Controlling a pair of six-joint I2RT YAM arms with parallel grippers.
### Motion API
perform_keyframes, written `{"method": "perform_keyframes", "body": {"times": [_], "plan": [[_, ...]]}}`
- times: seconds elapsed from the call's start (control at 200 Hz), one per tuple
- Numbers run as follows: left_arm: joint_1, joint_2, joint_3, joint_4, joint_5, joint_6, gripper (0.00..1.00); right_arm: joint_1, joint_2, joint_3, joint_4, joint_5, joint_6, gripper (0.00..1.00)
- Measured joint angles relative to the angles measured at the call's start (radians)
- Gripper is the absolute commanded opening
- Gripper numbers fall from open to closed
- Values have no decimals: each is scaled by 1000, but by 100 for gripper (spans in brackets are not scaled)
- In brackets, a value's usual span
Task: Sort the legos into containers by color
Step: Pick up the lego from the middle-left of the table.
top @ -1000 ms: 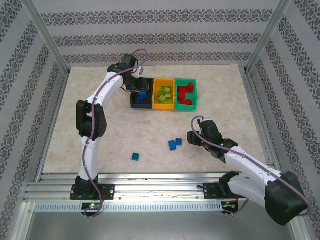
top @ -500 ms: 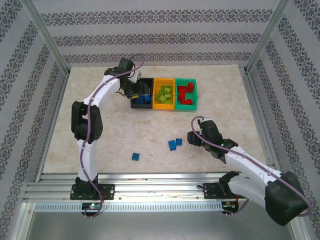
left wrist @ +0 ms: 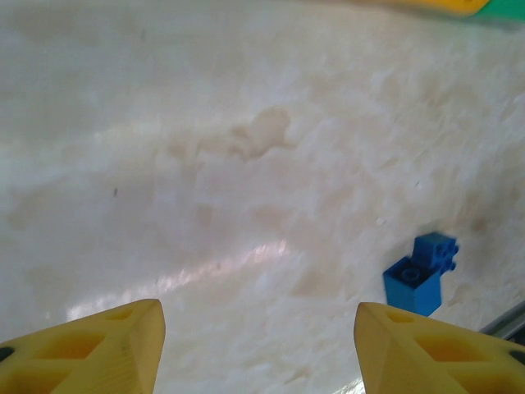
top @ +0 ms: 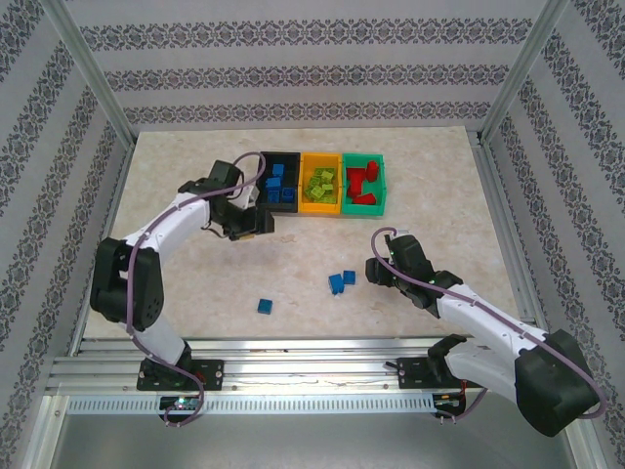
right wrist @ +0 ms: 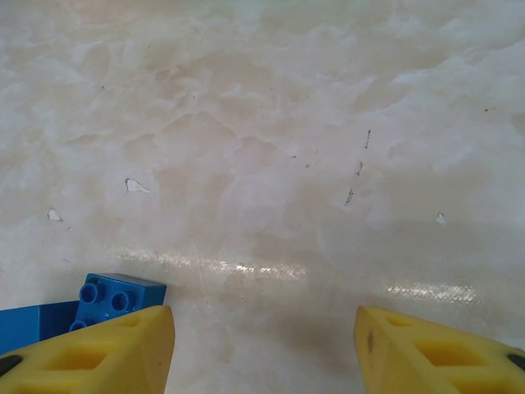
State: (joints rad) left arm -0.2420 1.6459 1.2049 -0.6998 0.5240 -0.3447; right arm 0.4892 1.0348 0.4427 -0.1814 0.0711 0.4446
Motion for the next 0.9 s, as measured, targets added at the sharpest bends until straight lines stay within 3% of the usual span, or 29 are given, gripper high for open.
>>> {"method": "perform_keyframes", "body": {"times": [0.48, 0.899], "plan": [[-21, -269, -298, -55, 26, -1, 63, 6, -50, -2, 2, 18, 0, 60], [-181, -284, -370, -71, -22, -46, 63, 6, -54, -7, 3, 19, 0, 61]]}}
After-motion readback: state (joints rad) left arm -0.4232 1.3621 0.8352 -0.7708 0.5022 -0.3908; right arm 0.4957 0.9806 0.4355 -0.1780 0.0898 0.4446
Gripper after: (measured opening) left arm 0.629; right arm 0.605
